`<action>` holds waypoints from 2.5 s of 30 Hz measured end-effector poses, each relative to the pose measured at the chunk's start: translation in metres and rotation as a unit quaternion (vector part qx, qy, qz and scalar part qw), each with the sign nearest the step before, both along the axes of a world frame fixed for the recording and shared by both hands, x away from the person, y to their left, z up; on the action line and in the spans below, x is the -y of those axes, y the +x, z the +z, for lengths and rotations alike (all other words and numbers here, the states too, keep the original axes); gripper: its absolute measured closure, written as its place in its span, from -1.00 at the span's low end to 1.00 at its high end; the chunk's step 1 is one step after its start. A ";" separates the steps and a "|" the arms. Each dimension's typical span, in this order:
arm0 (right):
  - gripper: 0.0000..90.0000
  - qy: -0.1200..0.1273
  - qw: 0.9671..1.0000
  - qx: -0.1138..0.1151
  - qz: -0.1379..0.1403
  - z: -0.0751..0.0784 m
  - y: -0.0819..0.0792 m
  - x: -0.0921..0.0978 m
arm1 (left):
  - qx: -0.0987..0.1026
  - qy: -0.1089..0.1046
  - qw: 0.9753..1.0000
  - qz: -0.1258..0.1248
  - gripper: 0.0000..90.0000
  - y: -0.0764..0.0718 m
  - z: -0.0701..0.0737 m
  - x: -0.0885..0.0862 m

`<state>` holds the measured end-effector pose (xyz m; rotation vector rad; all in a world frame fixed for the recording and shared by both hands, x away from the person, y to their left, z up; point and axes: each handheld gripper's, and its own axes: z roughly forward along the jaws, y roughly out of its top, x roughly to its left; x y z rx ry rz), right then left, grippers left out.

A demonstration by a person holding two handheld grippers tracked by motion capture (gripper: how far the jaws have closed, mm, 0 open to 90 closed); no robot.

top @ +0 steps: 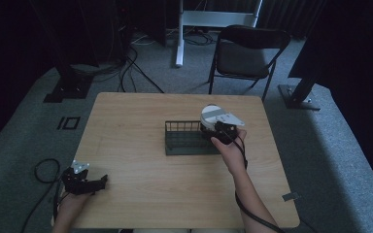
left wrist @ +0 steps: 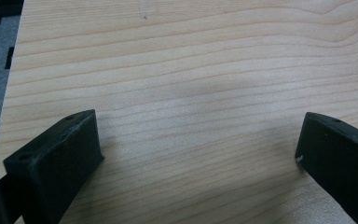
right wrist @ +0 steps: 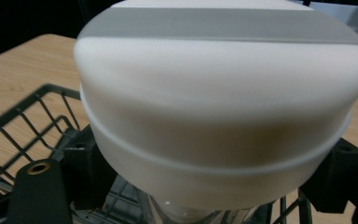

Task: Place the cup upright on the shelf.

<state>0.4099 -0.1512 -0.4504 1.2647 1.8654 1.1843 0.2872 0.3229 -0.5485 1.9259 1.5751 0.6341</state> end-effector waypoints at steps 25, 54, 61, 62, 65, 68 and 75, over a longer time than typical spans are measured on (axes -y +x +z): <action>-0.59 -0.020 0.998 -0.050 0.009 -0.017 0.007 -0.004 | 0.000 0.000 1.000 0.000 -1.00 0.000 0.000 0.000; -0.60 -0.015 0.999 -0.023 0.025 -0.026 0.002 0.003 | 0.000 0.000 1.000 0.000 -1.00 0.000 0.000 0.000; -0.70 -0.017 0.999 -0.017 0.034 -0.028 0.001 0.004 | 0.000 0.000 1.000 0.000 -1.00 0.000 0.000 0.000; -0.72 -0.020 0.999 -0.017 0.038 -0.028 0.001 0.004 | 0.000 0.000 1.000 0.000 -1.00 0.000 0.000 0.000; -0.74 -0.017 0.999 -0.014 0.041 -0.028 0.000 0.003 | 0.000 0.000 1.000 0.000 -1.00 0.000 0.000 0.000; -0.74 -0.013 0.999 -0.013 0.046 -0.028 -0.001 0.003 | 0.000 0.000 1.000 0.000 -1.00 0.000 0.000 0.000; -0.74 -0.014 0.999 -0.006 0.040 -0.027 -0.004 0.005 | 0.000 0.000 1.000 0.000 -1.00 0.000 0.000 0.000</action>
